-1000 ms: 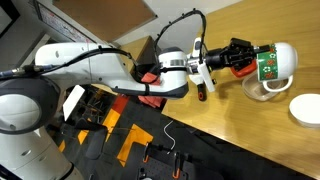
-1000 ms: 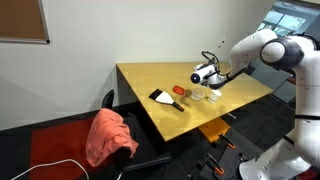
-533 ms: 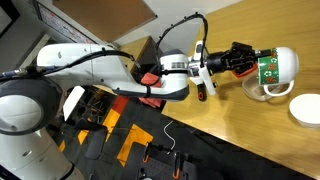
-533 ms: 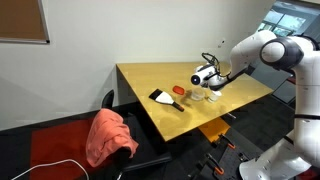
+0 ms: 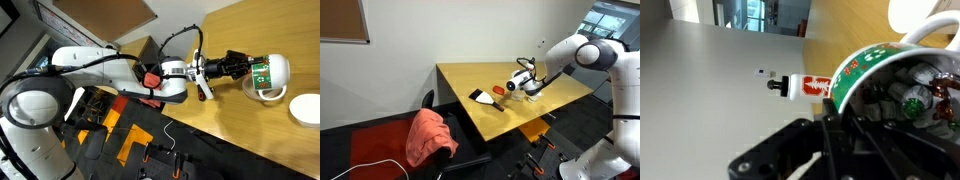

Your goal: Open the Tupperware, pour the sweets into it, then close the kid

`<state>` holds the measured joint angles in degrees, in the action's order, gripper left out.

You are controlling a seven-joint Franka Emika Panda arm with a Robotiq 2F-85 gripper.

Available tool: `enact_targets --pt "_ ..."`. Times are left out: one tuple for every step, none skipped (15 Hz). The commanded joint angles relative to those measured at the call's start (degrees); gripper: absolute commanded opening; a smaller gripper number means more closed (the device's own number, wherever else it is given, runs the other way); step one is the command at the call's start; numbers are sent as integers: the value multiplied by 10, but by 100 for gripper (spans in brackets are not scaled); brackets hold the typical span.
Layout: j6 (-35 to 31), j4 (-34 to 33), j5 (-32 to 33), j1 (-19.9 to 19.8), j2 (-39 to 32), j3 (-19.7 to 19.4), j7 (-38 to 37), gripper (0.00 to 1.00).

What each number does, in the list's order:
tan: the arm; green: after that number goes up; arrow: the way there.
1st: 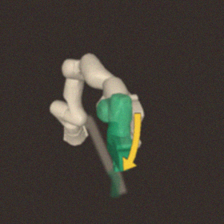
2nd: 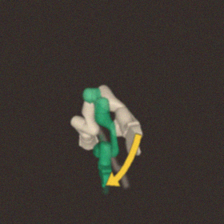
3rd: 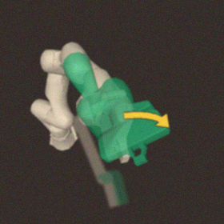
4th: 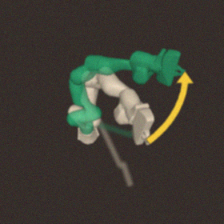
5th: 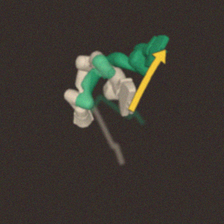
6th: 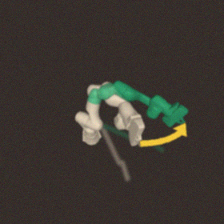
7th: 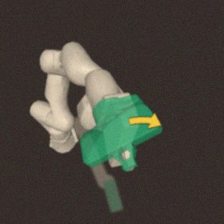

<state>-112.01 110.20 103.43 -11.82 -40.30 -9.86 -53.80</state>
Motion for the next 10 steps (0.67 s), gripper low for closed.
enact_targets --pt "84 12 23 19 5 4 -32 2" --pt "103 12 24 22 2 6 -37 2" --pt "120 10 26 25 -3 7 -40 2" --pt "134 9 27 27 -8 8 -42 2" --pt "150 6 28 29 -14 9 -43 2" --pt "162 4 29 30 -19 10 -41 2" --pt "173 3 30 30 -25 12 -40 2" --pt "183 2 32 30 -30 13 -40 2" --pt "193 0 33 31 -36 14 -40 2" --pt "202 -1 35 31 -41 14 -40 2"
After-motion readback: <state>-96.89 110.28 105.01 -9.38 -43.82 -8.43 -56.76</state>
